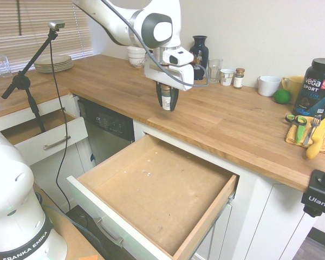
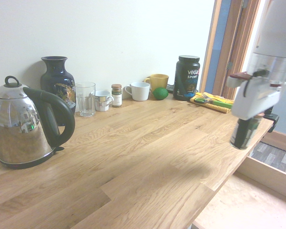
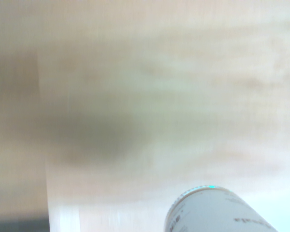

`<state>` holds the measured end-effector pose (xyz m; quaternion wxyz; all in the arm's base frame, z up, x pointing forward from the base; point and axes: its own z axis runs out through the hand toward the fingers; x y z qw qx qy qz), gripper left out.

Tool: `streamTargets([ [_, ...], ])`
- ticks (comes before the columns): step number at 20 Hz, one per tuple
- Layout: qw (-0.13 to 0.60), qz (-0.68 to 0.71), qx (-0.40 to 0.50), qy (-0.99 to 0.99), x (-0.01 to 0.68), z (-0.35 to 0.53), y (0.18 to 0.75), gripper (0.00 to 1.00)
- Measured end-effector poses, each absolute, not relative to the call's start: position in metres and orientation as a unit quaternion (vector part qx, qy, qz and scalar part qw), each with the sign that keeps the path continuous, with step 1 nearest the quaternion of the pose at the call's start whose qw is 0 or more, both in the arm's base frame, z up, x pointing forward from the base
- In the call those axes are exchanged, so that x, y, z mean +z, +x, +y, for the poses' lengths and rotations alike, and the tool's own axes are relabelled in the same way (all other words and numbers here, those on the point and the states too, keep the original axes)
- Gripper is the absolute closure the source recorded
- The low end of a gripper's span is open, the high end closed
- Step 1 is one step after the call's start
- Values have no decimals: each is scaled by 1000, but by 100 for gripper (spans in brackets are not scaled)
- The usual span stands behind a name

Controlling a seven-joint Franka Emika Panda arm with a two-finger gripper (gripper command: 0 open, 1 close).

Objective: Put seasoning jar in the drawer

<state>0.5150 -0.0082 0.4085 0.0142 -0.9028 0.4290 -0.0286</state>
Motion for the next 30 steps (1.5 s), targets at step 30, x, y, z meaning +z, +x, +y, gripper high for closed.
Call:
streamTargets([
  [30,-14,416,-5,-909,199,-45,398,100],
])
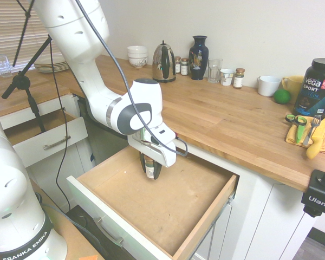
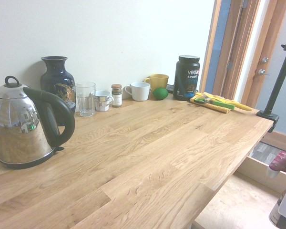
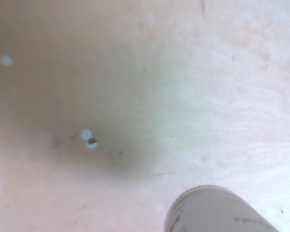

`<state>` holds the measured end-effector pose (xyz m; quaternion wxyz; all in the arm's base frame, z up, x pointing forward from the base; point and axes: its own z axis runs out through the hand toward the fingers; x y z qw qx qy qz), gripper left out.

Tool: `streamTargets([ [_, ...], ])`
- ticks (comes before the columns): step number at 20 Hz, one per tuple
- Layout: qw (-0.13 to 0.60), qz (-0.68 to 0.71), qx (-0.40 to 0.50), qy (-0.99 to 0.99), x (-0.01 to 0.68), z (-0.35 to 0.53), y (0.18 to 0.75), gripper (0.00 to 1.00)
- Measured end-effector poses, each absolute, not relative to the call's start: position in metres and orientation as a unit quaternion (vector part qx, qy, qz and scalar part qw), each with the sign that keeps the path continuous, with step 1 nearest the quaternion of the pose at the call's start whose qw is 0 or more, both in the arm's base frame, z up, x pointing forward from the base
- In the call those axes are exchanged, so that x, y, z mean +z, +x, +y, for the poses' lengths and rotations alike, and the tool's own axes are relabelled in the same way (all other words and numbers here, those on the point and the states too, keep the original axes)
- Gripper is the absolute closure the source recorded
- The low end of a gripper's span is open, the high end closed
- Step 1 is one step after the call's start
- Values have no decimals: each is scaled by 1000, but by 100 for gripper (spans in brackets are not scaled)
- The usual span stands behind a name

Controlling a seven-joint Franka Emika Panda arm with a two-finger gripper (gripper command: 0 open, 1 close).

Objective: Put seasoning jar in the drawer

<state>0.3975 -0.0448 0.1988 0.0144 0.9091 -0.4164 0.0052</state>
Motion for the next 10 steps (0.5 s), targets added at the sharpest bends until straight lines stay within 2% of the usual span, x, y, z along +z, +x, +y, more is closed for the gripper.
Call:
streamTargets([
  [10,29,-421,-10,907,152,-53,395,100],
])
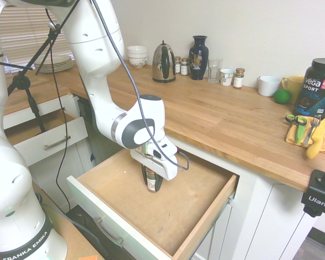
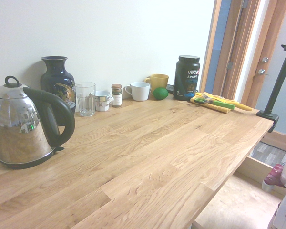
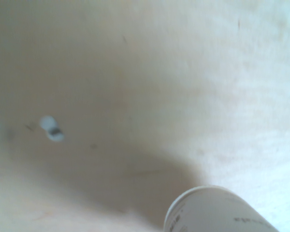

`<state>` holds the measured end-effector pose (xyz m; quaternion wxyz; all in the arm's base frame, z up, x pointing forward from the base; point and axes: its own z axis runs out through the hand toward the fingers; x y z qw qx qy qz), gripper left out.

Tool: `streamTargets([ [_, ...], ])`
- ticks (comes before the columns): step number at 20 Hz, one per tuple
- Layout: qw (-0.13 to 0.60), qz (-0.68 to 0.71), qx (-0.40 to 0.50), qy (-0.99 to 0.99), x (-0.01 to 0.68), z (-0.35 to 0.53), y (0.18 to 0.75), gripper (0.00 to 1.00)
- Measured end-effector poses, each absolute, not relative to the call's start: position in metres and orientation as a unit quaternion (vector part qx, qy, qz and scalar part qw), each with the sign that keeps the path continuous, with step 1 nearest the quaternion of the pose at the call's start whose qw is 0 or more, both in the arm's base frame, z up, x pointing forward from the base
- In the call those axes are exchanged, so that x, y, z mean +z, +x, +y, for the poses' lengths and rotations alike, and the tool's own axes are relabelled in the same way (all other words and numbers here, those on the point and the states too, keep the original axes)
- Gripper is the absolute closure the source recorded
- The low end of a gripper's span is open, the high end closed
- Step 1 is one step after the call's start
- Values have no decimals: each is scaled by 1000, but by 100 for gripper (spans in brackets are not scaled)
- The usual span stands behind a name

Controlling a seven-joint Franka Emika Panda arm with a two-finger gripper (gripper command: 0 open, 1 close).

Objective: Put seasoning jar in the drawer

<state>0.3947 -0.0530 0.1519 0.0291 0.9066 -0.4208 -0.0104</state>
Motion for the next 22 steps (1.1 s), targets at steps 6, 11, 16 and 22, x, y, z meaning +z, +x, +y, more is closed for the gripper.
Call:
streamTargets([
  [6,29,-431,-16,902,133,-53,390,0],
  [11,25,-436,-17,899,133,-50,391,0],
  [16,24,-435,-13,900,135,-49,395,0],
  [22,23,-434,-8,901,138,-51,398,0],
])
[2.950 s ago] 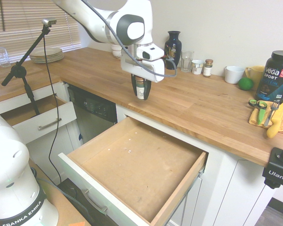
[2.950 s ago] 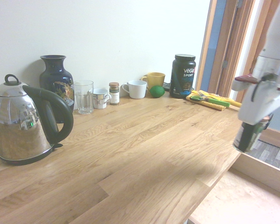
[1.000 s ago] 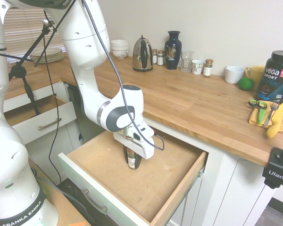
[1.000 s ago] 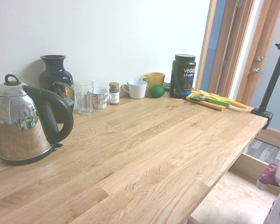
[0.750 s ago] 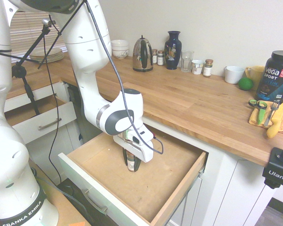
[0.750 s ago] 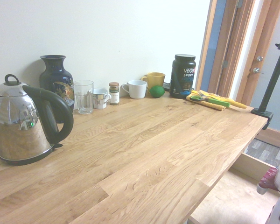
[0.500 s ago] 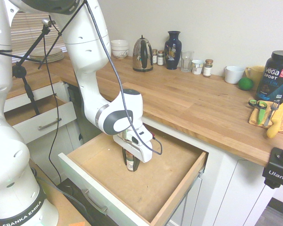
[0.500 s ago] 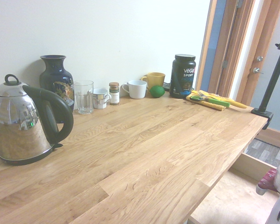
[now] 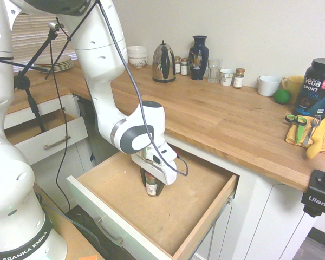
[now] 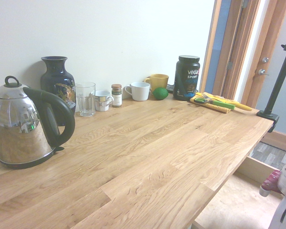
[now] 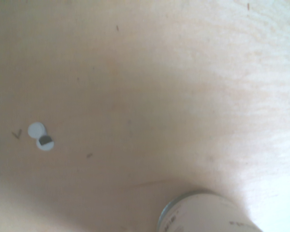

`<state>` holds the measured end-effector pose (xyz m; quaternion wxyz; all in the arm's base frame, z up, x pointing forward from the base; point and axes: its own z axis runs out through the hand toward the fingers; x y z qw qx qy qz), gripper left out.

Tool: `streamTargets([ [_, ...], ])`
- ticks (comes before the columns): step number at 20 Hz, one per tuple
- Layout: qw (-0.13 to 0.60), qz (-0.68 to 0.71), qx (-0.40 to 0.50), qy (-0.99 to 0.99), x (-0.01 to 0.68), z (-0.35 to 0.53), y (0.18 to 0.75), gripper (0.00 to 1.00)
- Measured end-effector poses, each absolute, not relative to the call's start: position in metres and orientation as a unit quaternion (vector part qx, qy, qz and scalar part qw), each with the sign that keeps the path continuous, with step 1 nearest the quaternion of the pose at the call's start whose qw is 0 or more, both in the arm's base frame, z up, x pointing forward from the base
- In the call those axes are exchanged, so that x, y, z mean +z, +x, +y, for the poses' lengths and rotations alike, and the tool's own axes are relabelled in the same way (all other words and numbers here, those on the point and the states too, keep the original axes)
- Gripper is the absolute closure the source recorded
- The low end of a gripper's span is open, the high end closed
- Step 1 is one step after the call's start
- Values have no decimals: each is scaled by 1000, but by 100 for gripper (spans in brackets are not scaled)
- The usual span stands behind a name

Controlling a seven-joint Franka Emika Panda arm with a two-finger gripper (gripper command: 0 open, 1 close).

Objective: Put seasoning jar in the drawer

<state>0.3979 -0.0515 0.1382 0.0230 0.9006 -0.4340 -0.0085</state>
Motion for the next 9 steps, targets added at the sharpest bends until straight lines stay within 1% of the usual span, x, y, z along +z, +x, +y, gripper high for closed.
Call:
streamTargets([
  [5,17,-433,3,901,158,-52,398,0],
  [9,9,-430,16,902,187,-54,389,0],
])
